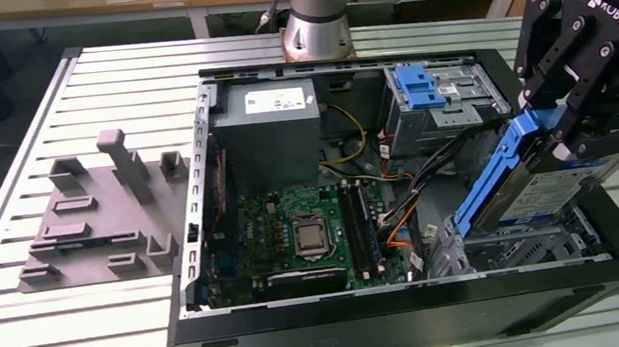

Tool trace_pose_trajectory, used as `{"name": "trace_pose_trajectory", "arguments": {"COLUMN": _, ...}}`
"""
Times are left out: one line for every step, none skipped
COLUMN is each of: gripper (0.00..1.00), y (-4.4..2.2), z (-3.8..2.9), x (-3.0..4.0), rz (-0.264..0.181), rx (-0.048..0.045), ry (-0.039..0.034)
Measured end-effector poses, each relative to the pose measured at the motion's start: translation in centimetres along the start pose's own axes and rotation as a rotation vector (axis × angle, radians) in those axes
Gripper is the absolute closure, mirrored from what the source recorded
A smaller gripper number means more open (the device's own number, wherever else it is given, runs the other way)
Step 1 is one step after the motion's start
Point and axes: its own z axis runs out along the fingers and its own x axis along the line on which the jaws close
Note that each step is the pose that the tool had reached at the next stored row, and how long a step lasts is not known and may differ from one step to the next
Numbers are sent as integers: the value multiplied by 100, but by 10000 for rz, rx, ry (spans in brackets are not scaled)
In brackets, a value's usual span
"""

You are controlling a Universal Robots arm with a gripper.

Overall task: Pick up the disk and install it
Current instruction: 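Insert the disk into the insertion slot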

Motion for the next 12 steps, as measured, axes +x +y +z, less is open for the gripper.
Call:
{"name": "trace_pose_trajectory", "arguments": {"gripper": 64, "y": -1, "z": 2, "x": -2, "rz": 0, "rx": 1, "ry": -1}}
{"name": "trace_pose_trajectory", "arguments": {"gripper": 64, "y": -3, "z": 2, "x": -5, "rz": -1, "rx": 1, "ry": 0}}
{"name": "trace_pose_trajectory", "arguments": {"gripper": 64, "y": -3, "z": 4, "x": -9, "rz": -1, "rx": 0, "ry": 0}}
{"name": "trace_pose_trajectory", "arguments": {"gripper": 64, "y": -4, "z": 6, "x": -13, "rz": -1, "rx": 1, "ry": -2}}
{"name": "trace_pose_trajectory", "arguments": {"gripper": 64, "y": -4, "z": 7, "x": -16, "rz": -1, "rx": 1, "ry": -3}}
{"name": "trace_pose_trajectory", "arguments": {"gripper": 64, "y": -5, "z": 9, "x": -19, "rz": -1, "rx": 0, "ry": -3}}
{"name": "trace_pose_trajectory", "arguments": {"gripper": 64, "y": -5, "z": 11, "x": -23, "rz": -1, "rx": 0, "ry": -5}}
{"name": "trace_pose_trajectory", "arguments": {"gripper": 64, "y": -5, "z": 14, "x": -27, "rz": -1, "rx": 1, "ry": -6}}
{"name": "trace_pose_trajectory", "arguments": {"gripper": 64, "y": -6, "z": 17, "x": -30, "rz": 0, "rx": 0, "ry": -7}}
{"name": "trace_pose_trajectory", "arguments": {"gripper": 64, "y": -7, "z": 19, "x": -33, "rz": -1, "rx": 0, "ry": -8}}
{"name": "trace_pose_trajectory", "arguments": {"gripper": 64, "y": -8, "z": 23, "x": -37, "rz": -1, "rx": 0, "ry": -10}}
{"name": "trace_pose_trajectory", "arguments": {"gripper": 64, "y": -9, "z": 26, "x": -39, "rz": -1, "rx": 0, "ry": -13}}
